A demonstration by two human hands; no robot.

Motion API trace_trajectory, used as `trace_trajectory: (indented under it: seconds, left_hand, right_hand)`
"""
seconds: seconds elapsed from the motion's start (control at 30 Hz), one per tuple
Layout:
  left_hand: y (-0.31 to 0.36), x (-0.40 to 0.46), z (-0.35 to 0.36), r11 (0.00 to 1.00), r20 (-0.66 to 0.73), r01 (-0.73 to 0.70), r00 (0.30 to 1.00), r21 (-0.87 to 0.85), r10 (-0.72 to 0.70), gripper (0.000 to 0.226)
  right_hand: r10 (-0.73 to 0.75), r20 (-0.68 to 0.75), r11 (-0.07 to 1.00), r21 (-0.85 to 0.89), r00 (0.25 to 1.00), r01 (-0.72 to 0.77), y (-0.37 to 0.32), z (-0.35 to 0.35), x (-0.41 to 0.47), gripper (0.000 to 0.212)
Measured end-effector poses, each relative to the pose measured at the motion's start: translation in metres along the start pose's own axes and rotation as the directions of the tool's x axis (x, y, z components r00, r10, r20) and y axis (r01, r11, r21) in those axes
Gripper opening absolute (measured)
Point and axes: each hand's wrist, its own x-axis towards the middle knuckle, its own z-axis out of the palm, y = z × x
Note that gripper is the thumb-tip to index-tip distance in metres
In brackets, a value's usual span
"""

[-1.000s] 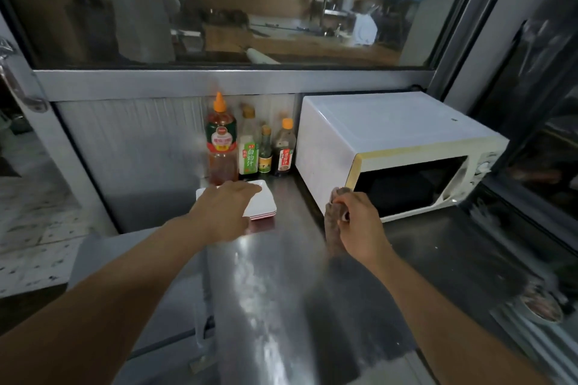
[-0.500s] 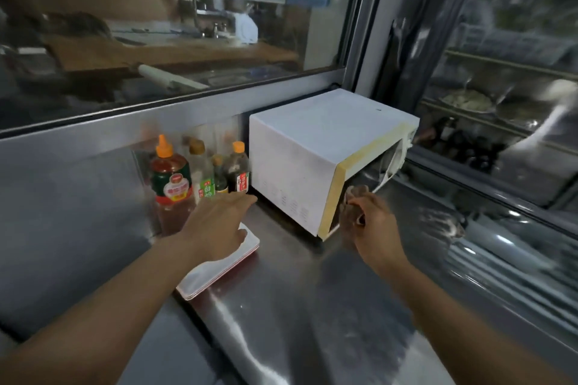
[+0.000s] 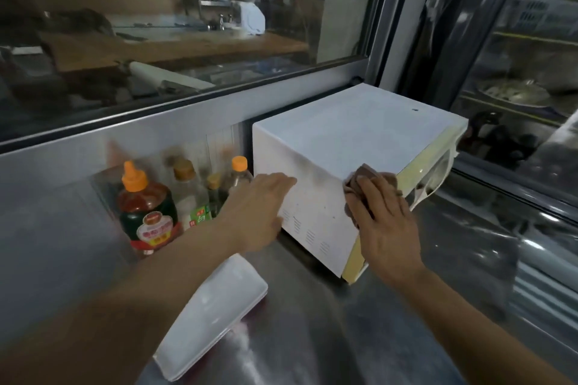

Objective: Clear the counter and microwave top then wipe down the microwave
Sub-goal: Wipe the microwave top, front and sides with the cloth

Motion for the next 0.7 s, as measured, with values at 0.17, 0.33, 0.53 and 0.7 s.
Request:
trace_trajectory:
  seconds: [0.17, 0.33, 0.53, 0.7]
  left_hand:
    - [-0.018, 0.04, 0.003, 0.999, -0.094, -0.035, 0.995, 0.016, 0.036, 0.071]
    - [-0.041, 0.071, 0.009, 0.998, -0.169, -0.027, 0.985, 0.051, 0.035, 0.074]
    - [-0.079, 0.094, 0.021, 0.998, -0.172, -0.067, 0.983, 0.021, 0.069, 0.079]
    - [-0.092, 0.101, 0.031, 0.981, -0.24, -0.15, 0.964, -0.123, 0.117, 0.078]
  right_hand:
    - [-0.063, -0.067, 0.99, -0.128, 0.996, 0.054, 0.004, 0.018, -0.007, 0.033]
    - [-0.097, -0.119, 0.982, -0.173, 0.988, 0.076, 0.005, 0.023, -0.013, 0.049]
    - [-0.121, -0.012, 0.953, -0.282, 0.993, 0.113, 0.001, 0.029, -0.04, 0.049]
    - [-0.07, 0.166, 0.924, -0.36, 0.984, 0.127, -0.018, 0.041, -0.054, 0.05]
